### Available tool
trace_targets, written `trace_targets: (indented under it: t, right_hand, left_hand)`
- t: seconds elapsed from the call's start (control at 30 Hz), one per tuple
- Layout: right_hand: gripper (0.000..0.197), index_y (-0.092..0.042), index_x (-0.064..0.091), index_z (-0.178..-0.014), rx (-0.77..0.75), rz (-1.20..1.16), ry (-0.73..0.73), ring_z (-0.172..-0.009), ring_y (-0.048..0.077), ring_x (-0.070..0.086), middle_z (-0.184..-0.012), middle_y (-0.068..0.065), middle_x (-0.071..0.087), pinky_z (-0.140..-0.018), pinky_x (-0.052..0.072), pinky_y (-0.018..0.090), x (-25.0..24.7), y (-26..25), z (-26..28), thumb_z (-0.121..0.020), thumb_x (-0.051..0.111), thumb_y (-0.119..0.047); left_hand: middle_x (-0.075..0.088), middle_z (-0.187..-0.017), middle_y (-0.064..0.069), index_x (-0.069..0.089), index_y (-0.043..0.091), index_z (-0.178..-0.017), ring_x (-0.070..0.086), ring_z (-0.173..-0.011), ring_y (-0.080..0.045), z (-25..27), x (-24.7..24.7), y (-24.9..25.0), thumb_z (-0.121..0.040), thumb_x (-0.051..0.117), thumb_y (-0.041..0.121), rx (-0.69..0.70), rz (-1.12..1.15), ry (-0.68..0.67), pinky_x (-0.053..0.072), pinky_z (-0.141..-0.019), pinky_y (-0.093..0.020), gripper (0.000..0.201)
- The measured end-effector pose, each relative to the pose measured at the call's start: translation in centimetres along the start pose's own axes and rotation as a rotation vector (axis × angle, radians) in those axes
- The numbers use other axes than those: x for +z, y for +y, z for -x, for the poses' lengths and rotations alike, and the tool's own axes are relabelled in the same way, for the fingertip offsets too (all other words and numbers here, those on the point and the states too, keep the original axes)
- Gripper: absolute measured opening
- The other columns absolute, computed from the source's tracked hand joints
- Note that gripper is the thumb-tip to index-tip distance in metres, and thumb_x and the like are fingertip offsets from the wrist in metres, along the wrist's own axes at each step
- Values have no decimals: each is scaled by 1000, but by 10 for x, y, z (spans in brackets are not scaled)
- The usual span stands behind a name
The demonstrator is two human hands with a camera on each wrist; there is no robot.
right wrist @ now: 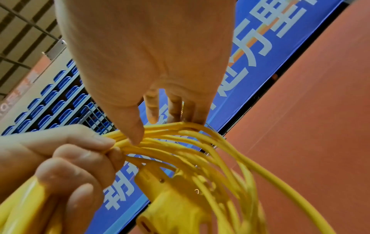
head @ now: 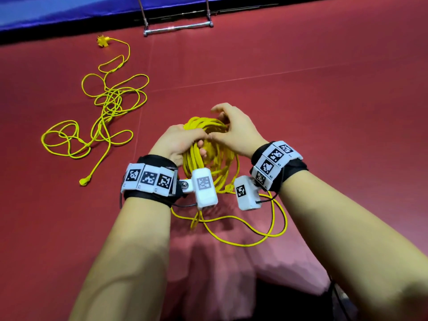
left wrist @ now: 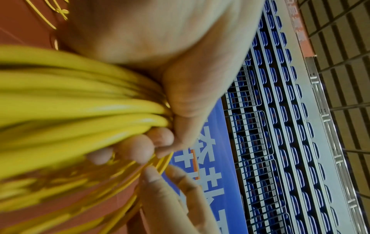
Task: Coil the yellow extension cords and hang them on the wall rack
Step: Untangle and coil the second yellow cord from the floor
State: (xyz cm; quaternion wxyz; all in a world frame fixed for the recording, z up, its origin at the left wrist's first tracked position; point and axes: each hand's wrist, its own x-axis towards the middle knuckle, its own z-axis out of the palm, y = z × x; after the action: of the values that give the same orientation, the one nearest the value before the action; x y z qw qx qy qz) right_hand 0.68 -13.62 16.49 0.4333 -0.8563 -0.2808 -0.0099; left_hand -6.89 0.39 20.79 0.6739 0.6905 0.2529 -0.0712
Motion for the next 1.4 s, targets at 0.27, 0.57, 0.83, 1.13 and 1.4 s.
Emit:
trace_targets:
  t: [0.27,0.57,0.83,1.13,1.4]
  right_hand:
    - [8,-10,64,-75,338,-21,-37,-68,23,63,-68,3,69,-71,52,33,4,-5,24,-80,59,-15]
    - [23,-26,54,-76,341,-151,-654,-62,4,44,-69,-11,51,-58,39,16,48,-14,85,-88,67,-10]
    - [21,-15,68,-85,380,-15,-578,-84,18,59,-81,-3,62,-73,41,28,66,26,115,-89,65,-36]
    - [26,-17,68,-80,469,-64,-409,-82,28,66,-81,7,73,-83,52,36,0,67,121,-98,55,-30]
    - [45,-14,64,-72,590,-266,-41,-49,22,40,-54,3,38,-52,41,30,-57,38,115,-96,51,-49]
  left_hand:
    - [46,-46,-3,48,9,-70,48,-35,-17,13,-7,15,-88,62,1,158,352,355,45,-48,-28,25]
    - [47,-54,-6,53,8,-67,50,-38,-18,40,-6,28,-87,62,1,263,512,438,44,-48,-26,23]
    - [48,-48,-4,54,7,-67,51,-39,-18,72,2,47,-90,60,1,361,603,450,46,-46,-27,24]
    - [47,-48,-3,48,9,-63,48,-40,-19,100,-1,60,-84,59,-2,414,624,540,42,-51,-28,27]
    - [54,-49,-6,53,9,-59,61,-51,-24,114,1,56,-80,60,-3,482,515,577,48,-56,-33,25]
